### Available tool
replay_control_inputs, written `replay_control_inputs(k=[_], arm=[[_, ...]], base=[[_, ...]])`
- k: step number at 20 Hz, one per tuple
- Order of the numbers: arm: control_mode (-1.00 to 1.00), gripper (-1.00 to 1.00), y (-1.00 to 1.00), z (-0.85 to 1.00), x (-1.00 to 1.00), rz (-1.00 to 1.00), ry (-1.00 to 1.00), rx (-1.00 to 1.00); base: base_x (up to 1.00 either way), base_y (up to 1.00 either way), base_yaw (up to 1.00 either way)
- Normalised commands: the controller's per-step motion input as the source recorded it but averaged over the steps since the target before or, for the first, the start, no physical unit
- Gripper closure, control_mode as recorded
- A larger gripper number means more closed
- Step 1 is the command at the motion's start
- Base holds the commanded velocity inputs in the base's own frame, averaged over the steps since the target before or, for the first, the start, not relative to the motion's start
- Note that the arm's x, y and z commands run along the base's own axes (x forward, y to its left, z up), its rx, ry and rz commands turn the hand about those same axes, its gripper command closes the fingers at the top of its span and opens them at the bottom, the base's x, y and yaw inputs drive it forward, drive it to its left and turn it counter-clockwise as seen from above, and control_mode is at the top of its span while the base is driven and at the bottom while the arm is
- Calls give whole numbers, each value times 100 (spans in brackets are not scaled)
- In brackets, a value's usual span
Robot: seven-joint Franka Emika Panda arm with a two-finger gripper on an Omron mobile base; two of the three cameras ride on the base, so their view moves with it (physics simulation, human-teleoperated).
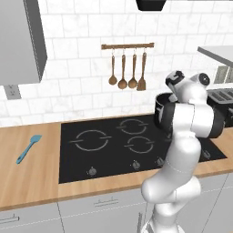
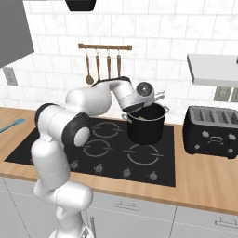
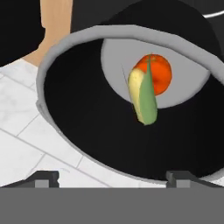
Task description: Put the squash and corn in the pot. Retrieve the spatula and lightly stir the vegetables in the pot.
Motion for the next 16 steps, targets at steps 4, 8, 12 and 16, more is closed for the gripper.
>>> replay_control_inputs(k=[4,8,12,16], arm=[[-100,-100,43,100,-64,0,-5,0],[-100,-100,58,100,-63,0,0,-1],[-100,-100,51,100,-64,7,0,-10],[-100,-100,18,72,-66,22,0,-27]], base=[[0,0,0],[0,0,0],[0,0,0],[0,0,0]])
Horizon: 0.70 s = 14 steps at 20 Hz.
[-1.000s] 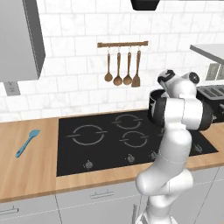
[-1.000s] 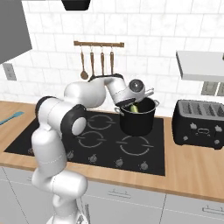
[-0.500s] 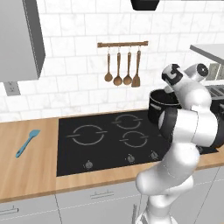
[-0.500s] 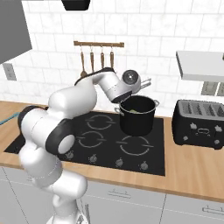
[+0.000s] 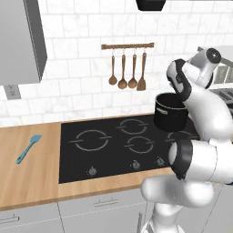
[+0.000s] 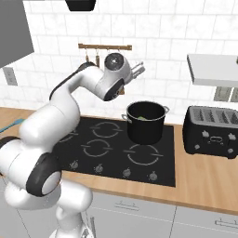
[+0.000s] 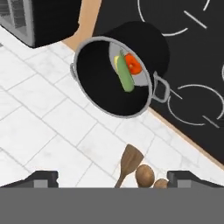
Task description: Put the squash and corn in the pot. Retrieve the spatula and lightly stir the vegetables in the pot.
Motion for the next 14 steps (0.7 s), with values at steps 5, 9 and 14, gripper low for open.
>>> replay_control_inputs(k=[5,9,14], arm=[[-100,-100,0,3,-60,41,3,-44],[-100,-100,3,0,-58,48,5,-48],[-100,-100,13,2,-38,56,0,-57]], base=[[0,0,0],[0,0,0],[0,0,0]])
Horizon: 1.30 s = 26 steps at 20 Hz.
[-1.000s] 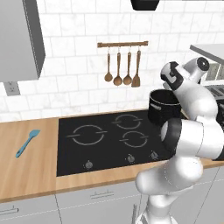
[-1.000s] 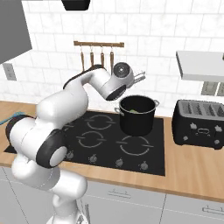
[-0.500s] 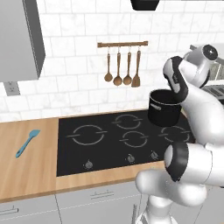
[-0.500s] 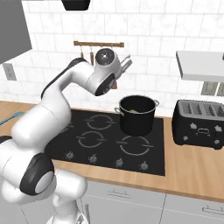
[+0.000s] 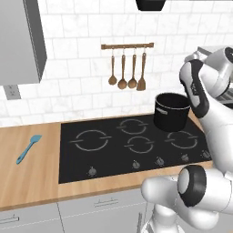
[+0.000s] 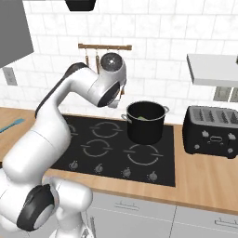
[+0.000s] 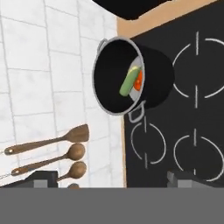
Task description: Put the squash and corn in the pot. Retrieve the spatula and lightly stir the vegetables in the pot.
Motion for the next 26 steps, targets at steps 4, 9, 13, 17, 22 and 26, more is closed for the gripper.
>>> replay_control_inputs(k=[4,9,13,17,22,26], arm=[[-100,-100,4,0,-16,57,1,-63],[-100,-100,0,-1,-6,55,4,-68],[-100,-100,0,-11,-22,51,4,-64],[-100,-100,0,-17,-39,43,0,-58],[-100,-100,0,-25,-38,28,0,-50],[-100,-100,0,-37,-52,14,0,-38]], base=[[0,0,0],[0,0,0],[0,0,0],[0,0,0],[0,0,0],[0,0,0]])
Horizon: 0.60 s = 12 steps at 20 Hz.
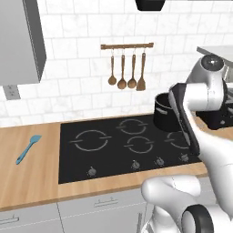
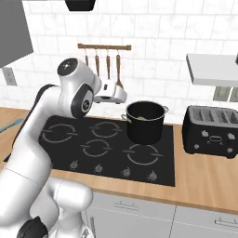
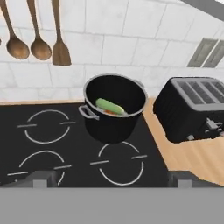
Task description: Put the squash and corn in the pot. Retrieve the spatula and lightly stir the vegetables in the pot.
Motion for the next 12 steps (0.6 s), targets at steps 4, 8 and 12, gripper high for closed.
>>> replay_control_inputs(k=[4,8,12], arm=[[-100,-100,0,-14,-33,0,0,-16],[100,-100,0,0,-6,0,0,-1],[100,-100,0,0,0,0,0,0]], base=[[0,0,0],[-3,13,0],[-6,83,0]])
